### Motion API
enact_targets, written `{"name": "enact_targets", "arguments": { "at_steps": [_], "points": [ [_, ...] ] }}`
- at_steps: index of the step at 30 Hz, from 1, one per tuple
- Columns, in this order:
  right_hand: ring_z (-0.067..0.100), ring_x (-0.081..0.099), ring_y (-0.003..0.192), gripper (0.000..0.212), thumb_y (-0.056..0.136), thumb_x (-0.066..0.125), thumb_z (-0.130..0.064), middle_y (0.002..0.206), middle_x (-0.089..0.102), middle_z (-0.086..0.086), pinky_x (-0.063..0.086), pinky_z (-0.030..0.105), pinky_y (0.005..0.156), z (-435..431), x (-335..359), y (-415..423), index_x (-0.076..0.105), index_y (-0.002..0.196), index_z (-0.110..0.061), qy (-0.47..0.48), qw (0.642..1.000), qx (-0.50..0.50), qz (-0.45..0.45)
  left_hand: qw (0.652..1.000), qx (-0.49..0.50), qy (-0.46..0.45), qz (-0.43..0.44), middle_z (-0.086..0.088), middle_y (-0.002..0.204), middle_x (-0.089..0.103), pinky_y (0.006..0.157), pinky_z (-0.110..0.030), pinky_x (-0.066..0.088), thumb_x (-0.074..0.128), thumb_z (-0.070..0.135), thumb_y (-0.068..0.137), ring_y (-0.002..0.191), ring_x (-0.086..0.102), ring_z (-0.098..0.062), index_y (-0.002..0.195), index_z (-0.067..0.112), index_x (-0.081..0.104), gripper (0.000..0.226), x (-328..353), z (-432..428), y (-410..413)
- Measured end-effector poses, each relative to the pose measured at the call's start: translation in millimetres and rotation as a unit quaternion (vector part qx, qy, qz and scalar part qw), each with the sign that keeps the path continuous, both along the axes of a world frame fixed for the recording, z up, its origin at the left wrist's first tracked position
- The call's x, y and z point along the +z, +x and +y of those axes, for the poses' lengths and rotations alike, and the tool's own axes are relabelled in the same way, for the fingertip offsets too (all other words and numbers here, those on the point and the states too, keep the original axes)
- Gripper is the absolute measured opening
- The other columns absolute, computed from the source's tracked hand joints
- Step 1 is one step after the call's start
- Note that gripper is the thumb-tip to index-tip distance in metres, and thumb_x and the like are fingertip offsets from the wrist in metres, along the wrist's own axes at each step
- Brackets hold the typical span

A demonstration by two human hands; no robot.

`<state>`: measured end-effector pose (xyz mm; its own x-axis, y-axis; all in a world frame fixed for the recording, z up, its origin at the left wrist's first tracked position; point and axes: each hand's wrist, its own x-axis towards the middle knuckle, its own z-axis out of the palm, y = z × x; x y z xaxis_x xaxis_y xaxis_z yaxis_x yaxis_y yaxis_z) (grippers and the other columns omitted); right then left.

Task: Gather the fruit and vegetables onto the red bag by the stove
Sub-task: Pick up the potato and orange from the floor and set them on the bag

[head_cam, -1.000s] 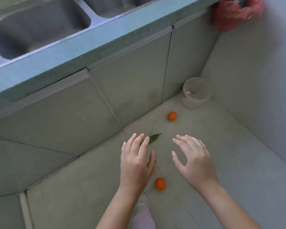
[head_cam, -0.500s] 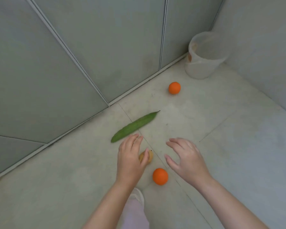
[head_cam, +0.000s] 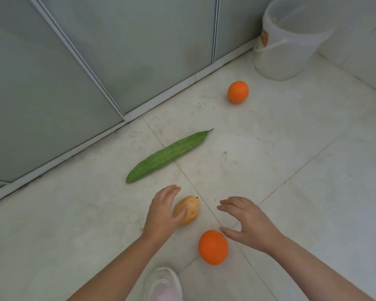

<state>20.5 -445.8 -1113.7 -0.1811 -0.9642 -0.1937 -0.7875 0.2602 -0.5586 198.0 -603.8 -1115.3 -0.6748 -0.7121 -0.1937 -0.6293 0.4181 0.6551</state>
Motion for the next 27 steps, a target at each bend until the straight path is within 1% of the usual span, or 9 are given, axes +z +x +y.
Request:
{"name": "enact_targets", "arguments": {
  "at_steps": [3, 6, 8, 12, 14, 17, 21, 25, 27],
  "points": [
    [0.008, 0.045, 0.116, 0.057, 0.070, 0.055, -0.054, 0.124, 0.058, -0.005, 0.028, 0.020, 0.097, 8, -20, 4, 0.059, 0.119, -0.024, 0.019, 0.998, 0.000, -0.055, 1.000, 0.002, 0.023, -0.013, 0.002, 0.136, 0.044, 0.103, -0.020, 0.024, 0.060, 0.039, 0.081, 0.128, 0.034, -0.013, 0.130, 0.017, 0.048, 0.055, -25, 5, 7],
    [0.007, 0.041, 0.120, 0.066, 0.067, 0.052, -0.058, 0.130, 0.051, -0.006, 0.019, 0.008, 0.096, 15, -34, 9, 0.054, 0.124, -0.024, 0.039, 0.995, -0.008, -0.095, 0.999, -0.012, 0.035, -0.039, 0.002, 0.135, 0.045, 0.101, -0.019, 0.024, 0.051, 0.060, 0.071, 0.126, 0.036, -0.013, 0.130, 0.018, 0.049, 0.072, -41, 8, 8],
    [0.007, 0.039, 0.121, 0.071, 0.065, 0.050, -0.062, 0.131, 0.049, -0.006, 0.017, 0.003, 0.095, 17, -41, 13, 0.052, 0.126, -0.025, 0.053, 0.992, -0.015, -0.117, 0.998, -0.013, 0.043, -0.043, 0.002, 0.134, 0.046, 0.101, -0.020, 0.026, 0.047, 0.064, 0.067, 0.124, 0.038, -0.013, 0.129, 0.018, 0.050, 0.078, -50, 9, 7],
    [0.004, 0.033, 0.124, 0.074, 0.064, 0.053, -0.061, 0.135, 0.043, -0.009, 0.025, 0.014, 0.100, 21, -53, 26, 0.047, 0.130, -0.027, 0.083, 0.984, -0.020, -0.156, 0.998, 0.012, 0.060, -0.029, 0.002, 0.133, 0.045, 0.099, -0.019, 0.029, 0.071, 0.039, 0.075, 0.122, 0.040, -0.013, 0.130, 0.016, 0.049, 0.063, -63, 17, 4],
    [0.004, 0.031, 0.125, 0.070, 0.067, 0.061, -0.054, 0.136, 0.040, -0.011, 0.028, 0.017, 0.101, 23, -58, 32, 0.044, 0.131, -0.030, 0.090, 0.981, -0.025, -0.170, 0.998, 0.015, 0.061, -0.027, 0.002, 0.135, 0.043, 0.099, -0.018, 0.027, 0.073, 0.030, 0.077, 0.124, 0.038, -0.013, 0.131, 0.016, 0.047, 0.061, -66, 22, 1],
    [0.004, 0.028, 0.127, 0.070, 0.068, 0.066, -0.047, 0.138, 0.036, -0.013, 0.029, 0.019, 0.101, 24, -64, 39, 0.040, 0.132, -0.034, 0.094, 0.977, -0.036, -0.189, 0.997, 0.018, 0.070, -0.030, 0.001, 0.136, 0.040, 0.100, -0.018, 0.027, 0.072, 0.027, 0.078, 0.125, 0.037, -0.013, 0.132, 0.016, 0.046, 0.061, -69, 24, -2],
    [0.004, 0.028, 0.125, 0.071, 0.070, 0.070, -0.042, 0.137, 0.033, -0.013, 0.029, 0.018, 0.100, 24, -68, 45, 0.039, 0.132, -0.034, 0.097, 0.974, -0.041, -0.200, 0.996, 0.020, 0.081, -0.036, 0.000, 0.135, 0.040, 0.103, -0.024, 0.032, 0.071, 0.025, 0.079, 0.124, 0.039, -0.015, 0.132, 0.016, 0.045, 0.060, -71, 22, -4],
    [0.003, 0.032, 0.121, 0.071, 0.069, 0.071, -0.040, 0.128, 0.032, -0.018, 0.030, 0.017, 0.098, 25, -71, 51, 0.039, 0.132, -0.033, 0.105, 0.968, -0.047, -0.224, 0.994, 0.031, 0.103, -0.033, 0.002, 0.132, 0.041, 0.100, -0.022, 0.034, 0.072, 0.024, 0.078, 0.121, 0.041, -0.013, 0.133, 0.017, 0.043, 0.062, -73, 22, -3],
    [0.003, 0.036, 0.118, 0.072, 0.068, 0.071, -0.042, 0.128, 0.034, -0.016, 0.034, 0.017, 0.097, 26, -73, 53, 0.039, 0.132, -0.034, 0.113, 0.960, -0.060, -0.248, 0.992, 0.033, 0.119, -0.035, 0.003, 0.131, 0.040, 0.099, -0.021, 0.035, 0.073, 0.024, 0.078, 0.119, 0.041, -0.011, 0.134, 0.018, 0.041, 0.065, -73, 23, -3]
  ]
}}
